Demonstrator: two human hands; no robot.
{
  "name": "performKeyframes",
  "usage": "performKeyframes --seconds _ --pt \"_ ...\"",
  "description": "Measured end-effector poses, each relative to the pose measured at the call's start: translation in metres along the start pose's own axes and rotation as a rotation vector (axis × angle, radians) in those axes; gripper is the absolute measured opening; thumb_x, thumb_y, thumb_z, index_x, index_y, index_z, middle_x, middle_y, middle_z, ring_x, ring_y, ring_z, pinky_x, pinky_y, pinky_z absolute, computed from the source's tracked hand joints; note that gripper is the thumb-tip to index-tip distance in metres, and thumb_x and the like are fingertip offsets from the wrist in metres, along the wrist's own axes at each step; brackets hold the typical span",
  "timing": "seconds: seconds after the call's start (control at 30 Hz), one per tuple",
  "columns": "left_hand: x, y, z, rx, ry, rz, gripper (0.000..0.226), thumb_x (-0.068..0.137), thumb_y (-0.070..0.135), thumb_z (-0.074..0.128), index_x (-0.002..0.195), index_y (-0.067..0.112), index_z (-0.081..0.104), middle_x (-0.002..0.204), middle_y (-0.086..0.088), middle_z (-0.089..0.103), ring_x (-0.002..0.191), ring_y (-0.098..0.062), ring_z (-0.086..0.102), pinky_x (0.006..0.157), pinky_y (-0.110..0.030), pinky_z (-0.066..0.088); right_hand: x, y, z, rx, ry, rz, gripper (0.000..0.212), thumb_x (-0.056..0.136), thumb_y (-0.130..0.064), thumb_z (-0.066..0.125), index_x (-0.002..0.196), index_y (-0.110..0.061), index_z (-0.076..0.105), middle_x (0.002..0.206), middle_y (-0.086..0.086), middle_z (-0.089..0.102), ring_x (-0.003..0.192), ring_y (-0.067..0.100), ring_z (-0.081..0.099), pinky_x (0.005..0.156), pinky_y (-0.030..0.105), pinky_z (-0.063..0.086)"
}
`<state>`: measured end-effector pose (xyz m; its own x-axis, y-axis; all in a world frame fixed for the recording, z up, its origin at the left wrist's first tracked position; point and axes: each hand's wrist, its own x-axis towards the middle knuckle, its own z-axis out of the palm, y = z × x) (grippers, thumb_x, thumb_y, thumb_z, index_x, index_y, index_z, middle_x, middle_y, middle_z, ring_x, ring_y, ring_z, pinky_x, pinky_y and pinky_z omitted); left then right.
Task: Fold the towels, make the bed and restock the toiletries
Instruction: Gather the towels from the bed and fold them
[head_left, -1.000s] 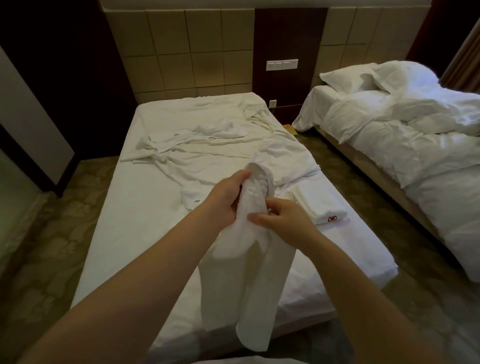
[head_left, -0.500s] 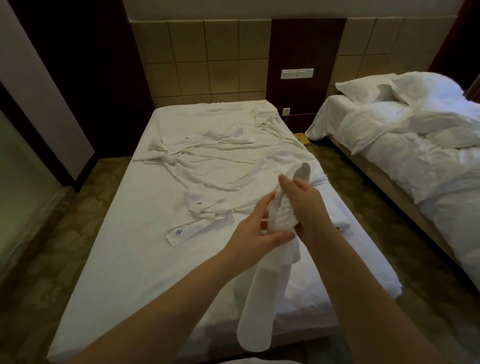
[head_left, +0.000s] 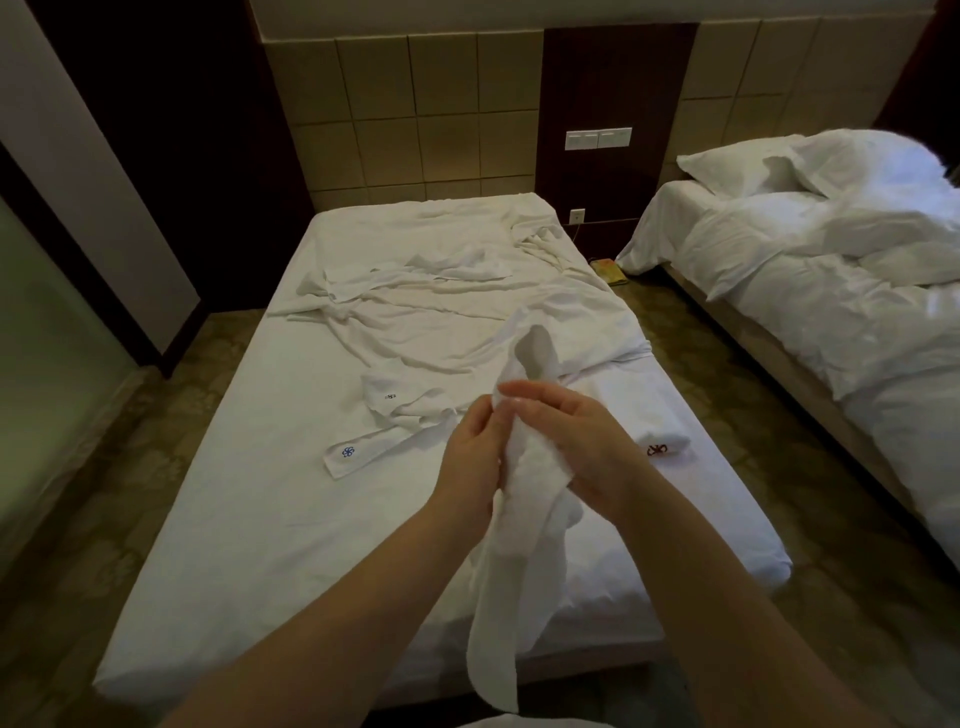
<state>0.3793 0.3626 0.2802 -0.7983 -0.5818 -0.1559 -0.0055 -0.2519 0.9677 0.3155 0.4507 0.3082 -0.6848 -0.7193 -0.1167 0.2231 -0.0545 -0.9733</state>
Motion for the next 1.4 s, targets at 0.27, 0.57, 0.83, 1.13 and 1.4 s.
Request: performKeyframes --seconds 0.27,0.57,0.83,1.13,1.4 --pt "0.019 0.030 -0.014 -0.068 -0.035 -0.047 0.021 0.097 0.014 0.047 0.090 0.005 0.065 0.087 -0.009 0.068 0.082 -0.018 0.064 0.080 -0.031 0.052 0.000 0.022 -0.015 -0.334 0.410 -0.243 0.016 0.096 -0.024 0.053 0.085 -0.035 0.053 0.083 -0.017 0.059 0.075 0.000 0.057 0.061 0.004 0.043" --pt "-0.001 0.044 -0.001 0.590 -0.312 0.094 0.069 0.083 0.032 0.069 0.140 0.039 0.031 0.127 0.007 0.051 0.114 -0.008 0.052 0.092 -0.020 0.045 0.001 0.027 0.007 -0.188 0.279 -0.311 0.028 0.095 -0.010 0.054 0.082 -0.034 0.060 0.067 -0.030 0.065 0.072 -0.010 0.064 0.058 0.008 0.048" --pt "0.000 0.022 -0.015 0.658 -0.243 0.529 0.049 0.094 0.021 0.050 0.129 0.049 0.030 0.135 0.023 0.042 0.127 0.002 0.041 0.105 -0.012 0.032 0.003 0.006 0.006 0.072 0.276 -0.251 0.014 0.091 -0.014 0.061 0.087 -0.023 0.070 0.080 -0.009 0.074 0.084 0.009 0.071 0.070 0.021 0.056" --pt "0.007 0.020 -0.019 0.334 -0.063 0.236 0.015 0.098 0.020 0.049 0.100 0.025 0.063 0.099 0.006 0.066 0.098 -0.012 0.059 0.086 -0.023 0.047 0.016 0.009 -0.004 -0.323 0.194 -0.329 0.019 0.094 -0.023 0.057 0.082 -0.033 0.067 0.070 -0.012 0.068 0.068 0.004 0.064 0.067 0.021 0.054" --pt "0.030 0.045 -0.038 0.268 -0.138 0.203 0.018 0.097 0.012 0.047 0.087 0.016 0.062 0.079 0.004 0.063 0.075 -0.008 0.058 0.071 -0.021 0.048 0.042 0.017 -0.060 -0.930 -0.118 -0.121 0.040 0.078 -0.062 0.058 0.103 -0.031 0.065 0.095 -0.006 0.062 0.085 0.008 0.056 0.083 0.032 0.050"
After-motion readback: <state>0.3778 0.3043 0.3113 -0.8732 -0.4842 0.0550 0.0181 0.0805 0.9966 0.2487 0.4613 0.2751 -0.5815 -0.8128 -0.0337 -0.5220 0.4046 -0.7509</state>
